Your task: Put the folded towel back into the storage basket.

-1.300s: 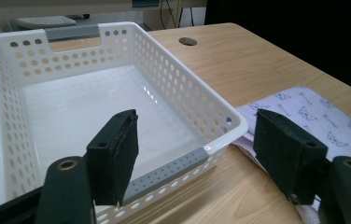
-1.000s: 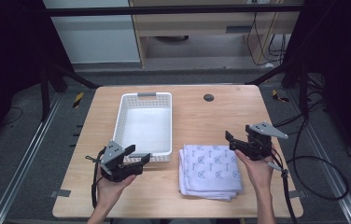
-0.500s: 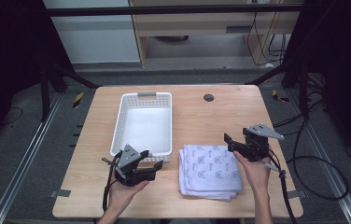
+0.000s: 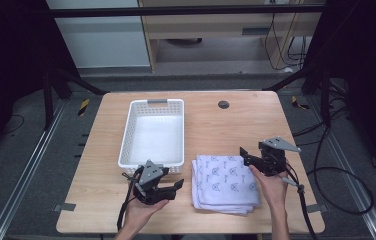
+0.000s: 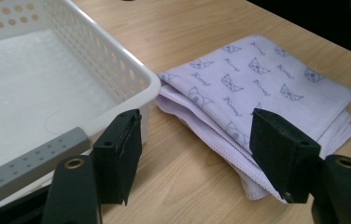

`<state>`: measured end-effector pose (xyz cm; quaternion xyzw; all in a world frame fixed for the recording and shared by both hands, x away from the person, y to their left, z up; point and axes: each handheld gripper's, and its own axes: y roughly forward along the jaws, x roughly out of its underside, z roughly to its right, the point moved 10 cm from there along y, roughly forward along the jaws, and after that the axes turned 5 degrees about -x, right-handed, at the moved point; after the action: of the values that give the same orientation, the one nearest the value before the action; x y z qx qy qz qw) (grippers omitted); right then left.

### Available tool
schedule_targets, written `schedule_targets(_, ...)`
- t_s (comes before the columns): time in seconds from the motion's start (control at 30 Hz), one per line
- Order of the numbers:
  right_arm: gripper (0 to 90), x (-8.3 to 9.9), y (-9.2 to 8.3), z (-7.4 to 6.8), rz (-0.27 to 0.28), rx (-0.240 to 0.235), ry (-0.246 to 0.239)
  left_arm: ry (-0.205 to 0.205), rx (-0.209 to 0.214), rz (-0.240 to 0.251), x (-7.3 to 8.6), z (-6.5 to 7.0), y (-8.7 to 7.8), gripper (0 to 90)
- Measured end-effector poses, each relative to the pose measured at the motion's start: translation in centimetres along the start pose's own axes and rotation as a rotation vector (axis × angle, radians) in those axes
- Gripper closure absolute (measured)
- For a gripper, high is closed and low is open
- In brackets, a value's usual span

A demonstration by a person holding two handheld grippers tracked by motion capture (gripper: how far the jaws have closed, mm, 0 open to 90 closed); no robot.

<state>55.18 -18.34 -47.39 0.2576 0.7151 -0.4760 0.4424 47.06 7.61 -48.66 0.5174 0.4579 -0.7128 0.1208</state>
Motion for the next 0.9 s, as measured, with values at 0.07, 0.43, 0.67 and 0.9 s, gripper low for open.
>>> schedule_targets(0.07, 26.4, 0.3, 0.1, 0.1, -0.008, 0.002, 0.006, 0.005, 0.003, -0.008, 0.2, 0.3, 0.2, 33.3)
schedule_targets(0.43, 29.4, 1.5, 0.6, 0.5, -0.036, 0.003, 0.016, 0.023, 0.022, -0.034, 0.6, 1.8, 1.3, 33.2)
schedule_targets(0.67, 30.7, 2.2, 0.9, 0.7, -0.049, 0.003, 0.019, 0.033, 0.030, -0.050, 0.9, 2.7, 2.2, 33.2)
schedule_targets(0.9, 34.1, 3.2, 1.3, 1.0, -0.078, 0.003, 0.025, 0.035, 0.026, -0.077, 1.4, 3.2, 3.3, 33.1)
